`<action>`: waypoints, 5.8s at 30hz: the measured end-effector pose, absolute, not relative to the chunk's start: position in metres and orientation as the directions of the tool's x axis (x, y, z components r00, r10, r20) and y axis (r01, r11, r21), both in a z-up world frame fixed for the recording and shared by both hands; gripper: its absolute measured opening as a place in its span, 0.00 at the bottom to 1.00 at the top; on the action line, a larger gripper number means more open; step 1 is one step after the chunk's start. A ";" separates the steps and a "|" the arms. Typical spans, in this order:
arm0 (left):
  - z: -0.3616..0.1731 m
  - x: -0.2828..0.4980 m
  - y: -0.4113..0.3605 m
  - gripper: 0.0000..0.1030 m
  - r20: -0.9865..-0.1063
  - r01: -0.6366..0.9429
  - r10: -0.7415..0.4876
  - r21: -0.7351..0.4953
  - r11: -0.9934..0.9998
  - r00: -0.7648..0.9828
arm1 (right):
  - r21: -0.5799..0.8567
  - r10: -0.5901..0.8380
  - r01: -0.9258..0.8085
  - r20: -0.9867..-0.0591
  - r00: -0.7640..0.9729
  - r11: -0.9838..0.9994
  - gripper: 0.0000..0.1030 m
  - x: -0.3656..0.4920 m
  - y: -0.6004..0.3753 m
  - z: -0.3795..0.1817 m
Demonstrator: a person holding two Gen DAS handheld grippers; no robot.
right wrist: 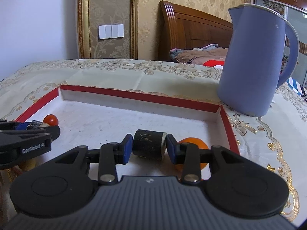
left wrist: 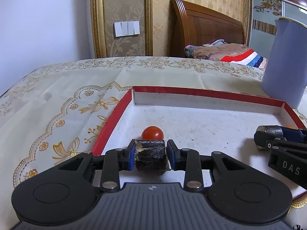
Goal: Organize fruits
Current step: 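Carry both black cylinders into the box lid and open both grippers, then withdraw both grippers from the box lid back toward the remaining fruits, then move the left gripper toward the green cherry tomatoes while the right hovers beside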
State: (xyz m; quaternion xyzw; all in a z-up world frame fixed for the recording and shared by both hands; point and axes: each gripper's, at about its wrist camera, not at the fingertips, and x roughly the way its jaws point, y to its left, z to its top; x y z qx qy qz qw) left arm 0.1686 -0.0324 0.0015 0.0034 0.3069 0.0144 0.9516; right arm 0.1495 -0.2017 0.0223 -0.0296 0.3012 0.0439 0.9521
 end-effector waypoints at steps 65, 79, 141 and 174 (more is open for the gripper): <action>0.013 0.036 -0.024 0.85 -0.461 0.158 -0.153 -0.028 0.987 0.874 | 0.111 0.091 -0.044 -0.470 0.878 0.993 0.92 0.022 -0.256 0.032; 0.009 0.039 -0.028 0.85 -0.500 0.184 -0.168 -0.018 0.983 0.850 | 0.109 0.080 -0.031 -0.476 0.876 0.994 0.95 0.023 -0.257 0.030; -0.006 0.000 -0.082 0.85 -0.592 0.347 -0.275 0.008 0.938 0.758 | 0.187 0.094 0.007 -0.522 0.848 0.982 0.98 0.022 -0.272 0.023; -0.009 0.003 -0.075 0.78 -0.614 0.307 -0.241 0.002 0.952 0.752 | 0.146 0.305 -0.275 -0.619 0.724 0.950 0.69 0.025 -0.223 0.020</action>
